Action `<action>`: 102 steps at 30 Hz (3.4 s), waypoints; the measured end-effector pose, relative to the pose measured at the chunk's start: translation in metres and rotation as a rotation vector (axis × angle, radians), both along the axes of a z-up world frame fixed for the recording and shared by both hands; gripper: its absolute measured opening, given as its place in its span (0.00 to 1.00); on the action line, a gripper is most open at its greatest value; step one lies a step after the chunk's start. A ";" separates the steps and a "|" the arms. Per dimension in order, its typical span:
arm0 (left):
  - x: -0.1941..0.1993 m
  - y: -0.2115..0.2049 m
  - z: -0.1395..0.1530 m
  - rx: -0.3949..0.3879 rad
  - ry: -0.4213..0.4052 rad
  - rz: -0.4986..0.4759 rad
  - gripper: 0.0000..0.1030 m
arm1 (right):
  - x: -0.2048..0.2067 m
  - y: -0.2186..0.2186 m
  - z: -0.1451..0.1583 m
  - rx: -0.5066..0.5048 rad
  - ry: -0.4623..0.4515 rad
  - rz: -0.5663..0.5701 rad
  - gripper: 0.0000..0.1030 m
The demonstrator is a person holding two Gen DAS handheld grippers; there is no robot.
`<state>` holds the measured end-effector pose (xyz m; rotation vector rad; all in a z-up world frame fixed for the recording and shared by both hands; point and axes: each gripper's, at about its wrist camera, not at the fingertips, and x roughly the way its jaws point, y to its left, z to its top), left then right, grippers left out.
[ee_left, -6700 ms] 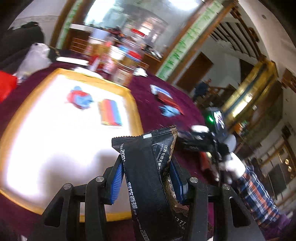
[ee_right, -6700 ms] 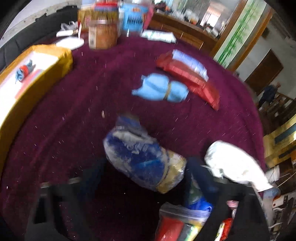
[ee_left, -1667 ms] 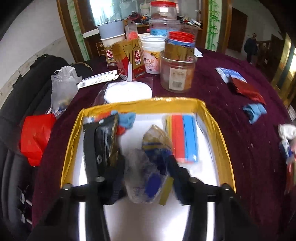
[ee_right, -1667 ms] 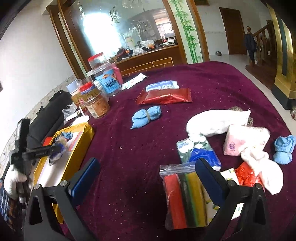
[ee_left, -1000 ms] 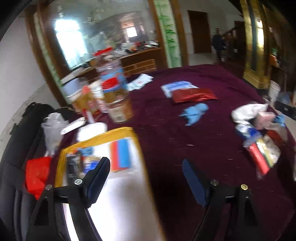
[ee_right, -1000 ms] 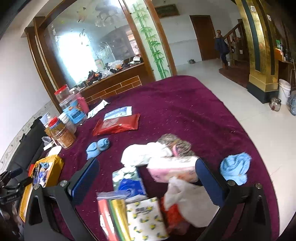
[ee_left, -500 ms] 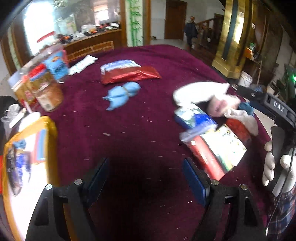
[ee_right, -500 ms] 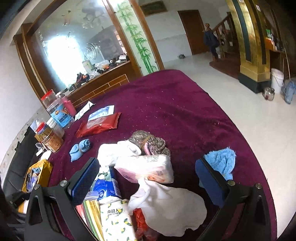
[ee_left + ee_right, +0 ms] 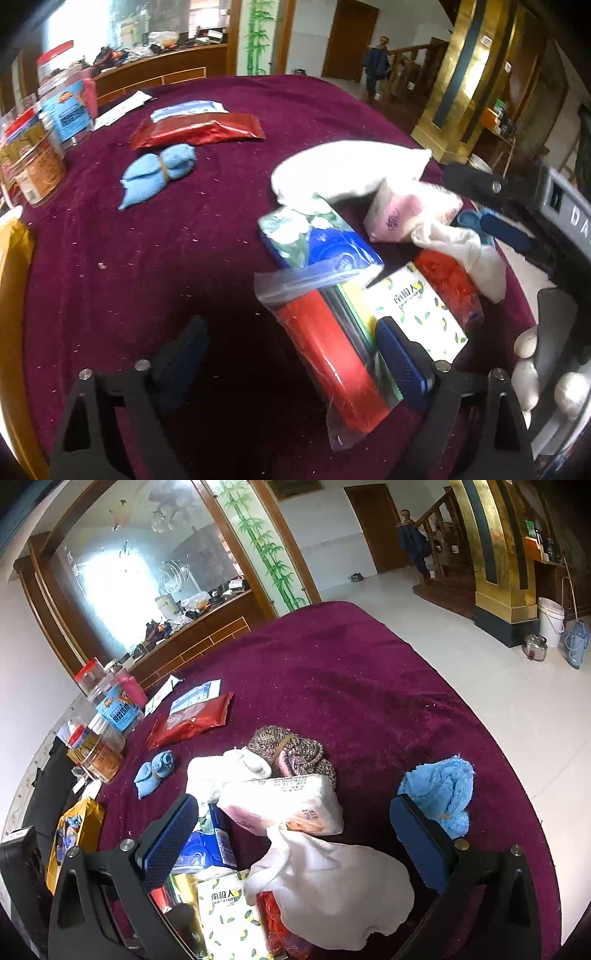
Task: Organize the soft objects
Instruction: 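Move the left gripper to the pile and grasp the rainbow striped bag, then carry the rainbow bag into the tray with the left gripper while the right places the blue tissue pack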
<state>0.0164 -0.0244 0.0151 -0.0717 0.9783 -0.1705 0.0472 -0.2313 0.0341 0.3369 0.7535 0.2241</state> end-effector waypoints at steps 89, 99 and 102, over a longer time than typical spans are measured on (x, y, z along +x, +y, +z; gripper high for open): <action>-0.106 0.340 0.021 -0.376 -0.044 0.440 0.42 | -0.044 0.246 0.033 -0.177 0.153 0.555 0.51; -0.093 0.366 0.003 -0.466 -0.051 0.564 0.74 | -0.057 0.373 0.028 -0.159 0.212 0.693 0.51; -0.105 0.380 -0.008 -0.549 -0.027 0.630 0.75 | -0.057 0.395 0.022 -0.171 0.230 0.705 0.51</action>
